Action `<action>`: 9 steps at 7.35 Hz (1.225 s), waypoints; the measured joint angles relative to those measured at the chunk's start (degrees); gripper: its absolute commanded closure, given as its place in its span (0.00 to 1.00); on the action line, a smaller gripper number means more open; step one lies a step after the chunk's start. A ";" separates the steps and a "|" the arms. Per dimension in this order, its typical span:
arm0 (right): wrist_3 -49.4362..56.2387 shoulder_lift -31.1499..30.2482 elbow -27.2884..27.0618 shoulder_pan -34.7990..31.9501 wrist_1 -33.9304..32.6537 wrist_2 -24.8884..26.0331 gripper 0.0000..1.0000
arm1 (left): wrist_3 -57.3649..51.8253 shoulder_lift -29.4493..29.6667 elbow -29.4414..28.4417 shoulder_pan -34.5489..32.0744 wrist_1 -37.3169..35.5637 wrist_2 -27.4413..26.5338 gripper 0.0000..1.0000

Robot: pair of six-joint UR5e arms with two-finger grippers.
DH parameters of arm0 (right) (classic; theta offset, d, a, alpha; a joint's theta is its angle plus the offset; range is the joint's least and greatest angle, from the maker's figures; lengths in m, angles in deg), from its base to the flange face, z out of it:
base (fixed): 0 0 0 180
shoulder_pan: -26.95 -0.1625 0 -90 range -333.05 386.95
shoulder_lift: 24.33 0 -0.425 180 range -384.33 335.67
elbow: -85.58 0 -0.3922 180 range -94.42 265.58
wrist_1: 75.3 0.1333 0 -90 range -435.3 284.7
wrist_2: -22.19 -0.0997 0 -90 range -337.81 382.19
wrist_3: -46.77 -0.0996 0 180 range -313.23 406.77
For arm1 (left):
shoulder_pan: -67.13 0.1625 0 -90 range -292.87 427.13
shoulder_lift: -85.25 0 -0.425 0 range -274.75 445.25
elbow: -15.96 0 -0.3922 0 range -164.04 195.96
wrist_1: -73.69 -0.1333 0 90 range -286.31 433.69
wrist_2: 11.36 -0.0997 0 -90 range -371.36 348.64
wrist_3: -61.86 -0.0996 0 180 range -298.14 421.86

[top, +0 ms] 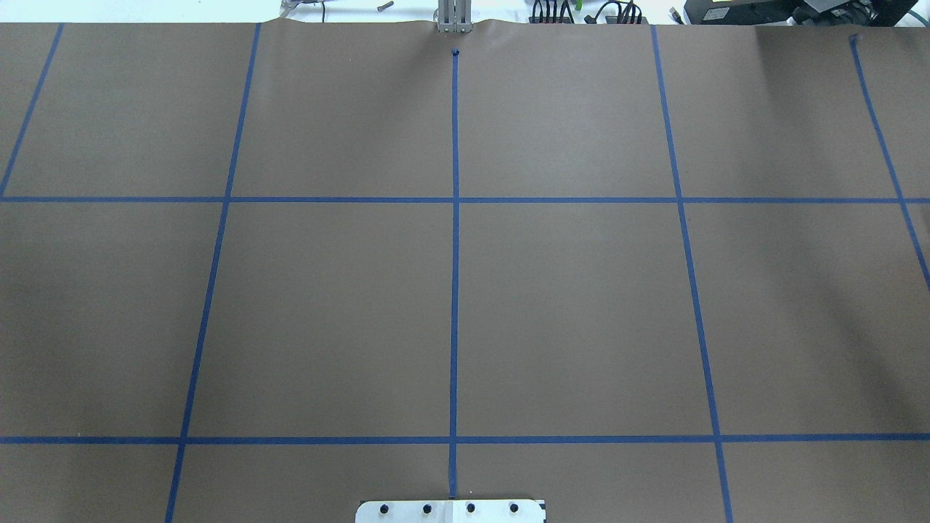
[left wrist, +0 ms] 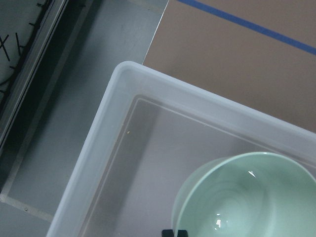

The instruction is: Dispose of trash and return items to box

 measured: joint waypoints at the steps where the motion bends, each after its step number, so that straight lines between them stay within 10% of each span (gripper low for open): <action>1: -0.01 0.02 -0.02 0.08 0.00 0.01 0.00 | -0.21 0.06 -1.30 0.00 1.73 -1.58 0.52; 2: -0.01 0.02 -0.02 0.13 0.03 0.06 0.00 | -0.17 0.12 -2.57 0.00 3.34 -2.58 0.07; 6: 0.07 -0.11 -0.52 0.07 0.06 0.32 0.00 | 0.64 0.34 0.23 0.00 4.39 -2.97 0.01; 9: 0.16 -1.33 -0.64 -0.23 -0.15 0.62 0.00 | 0.42 3.45 14.77 0.60 -3.44 2.26 0.01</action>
